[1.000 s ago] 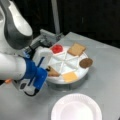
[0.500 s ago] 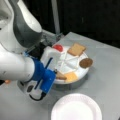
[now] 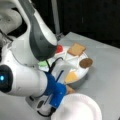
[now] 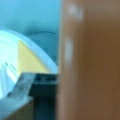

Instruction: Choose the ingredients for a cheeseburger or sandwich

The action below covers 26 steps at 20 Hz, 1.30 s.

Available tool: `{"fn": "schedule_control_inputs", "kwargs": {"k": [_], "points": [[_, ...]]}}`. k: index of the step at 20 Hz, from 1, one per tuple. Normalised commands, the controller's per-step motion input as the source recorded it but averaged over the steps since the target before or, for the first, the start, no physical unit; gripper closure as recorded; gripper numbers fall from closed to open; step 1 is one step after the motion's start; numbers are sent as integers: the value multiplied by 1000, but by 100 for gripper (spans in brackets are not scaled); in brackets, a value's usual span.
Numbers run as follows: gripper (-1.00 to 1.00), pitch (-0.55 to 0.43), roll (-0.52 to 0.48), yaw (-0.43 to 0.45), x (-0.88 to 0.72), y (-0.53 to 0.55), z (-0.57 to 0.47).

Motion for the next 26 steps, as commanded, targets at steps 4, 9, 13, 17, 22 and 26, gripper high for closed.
{"fn": "schedule_control_inputs", "kwargs": {"k": [4,9,13,17,22,26], "points": [[100,-8,256,288,521,-210,-136],[100,-21,304,265,503,-250,-109],[100,-36,305,246,465,-279,-61],[100,-31,289,222,456,-278,-71],[100,-28,257,186,454,-229,-87],[100,-40,256,147,447,-168,-74]]}}
